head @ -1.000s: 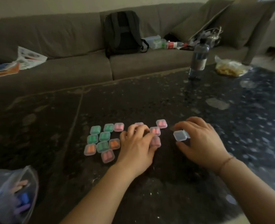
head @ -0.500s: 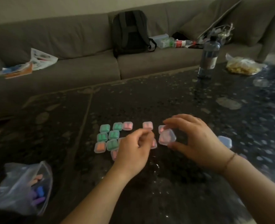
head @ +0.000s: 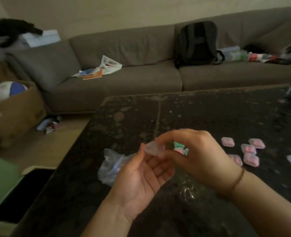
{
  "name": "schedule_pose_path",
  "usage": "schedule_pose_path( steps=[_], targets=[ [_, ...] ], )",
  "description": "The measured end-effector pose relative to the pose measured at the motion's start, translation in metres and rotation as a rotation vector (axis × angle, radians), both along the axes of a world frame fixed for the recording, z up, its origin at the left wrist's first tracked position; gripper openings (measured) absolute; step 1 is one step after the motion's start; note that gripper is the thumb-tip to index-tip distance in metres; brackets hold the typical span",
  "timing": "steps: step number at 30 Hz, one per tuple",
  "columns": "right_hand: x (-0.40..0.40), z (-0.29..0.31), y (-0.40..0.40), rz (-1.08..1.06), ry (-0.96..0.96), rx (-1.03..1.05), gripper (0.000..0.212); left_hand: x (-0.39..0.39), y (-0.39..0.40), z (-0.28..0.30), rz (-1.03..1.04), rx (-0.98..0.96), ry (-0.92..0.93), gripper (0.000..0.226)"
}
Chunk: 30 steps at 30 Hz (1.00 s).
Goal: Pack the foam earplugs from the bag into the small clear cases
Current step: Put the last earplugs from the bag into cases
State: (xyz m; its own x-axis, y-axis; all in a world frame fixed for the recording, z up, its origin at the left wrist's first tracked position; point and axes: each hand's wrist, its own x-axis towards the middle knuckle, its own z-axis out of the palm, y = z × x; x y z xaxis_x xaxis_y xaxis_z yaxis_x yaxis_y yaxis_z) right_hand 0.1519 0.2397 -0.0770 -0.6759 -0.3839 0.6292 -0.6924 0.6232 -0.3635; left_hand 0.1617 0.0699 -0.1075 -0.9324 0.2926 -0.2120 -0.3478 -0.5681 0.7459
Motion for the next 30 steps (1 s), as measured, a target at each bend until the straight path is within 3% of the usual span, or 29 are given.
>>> schedule_pose_path(
  steps=[4,10,20,26,30],
  targets=[
    [-0.001,-0.015,-0.031,-0.043,0.154,0.072,0.012,0.006,-0.027,-0.005,0.046,-0.047,-0.017,0.049],
    [0.013,-0.032,-0.06,-0.082,0.076,-0.012,0.02,0.017,-0.053,-0.006,0.075,-0.103,-0.01,0.044],
    [0.017,-0.04,-0.067,-0.155,0.174,0.156,0.023,0.023,-0.058,-0.006,0.091,-0.151,-0.023,0.041],
    [0.02,-0.04,-0.065,-0.182,0.061,0.164,0.03,0.021,-0.056,-0.01,0.101,-0.248,-0.017,0.03],
    [0.017,-0.045,-0.061,-0.172,0.097,0.133,0.036,0.023,-0.051,-0.008,0.132,-0.28,-0.001,0.047]
  ],
)
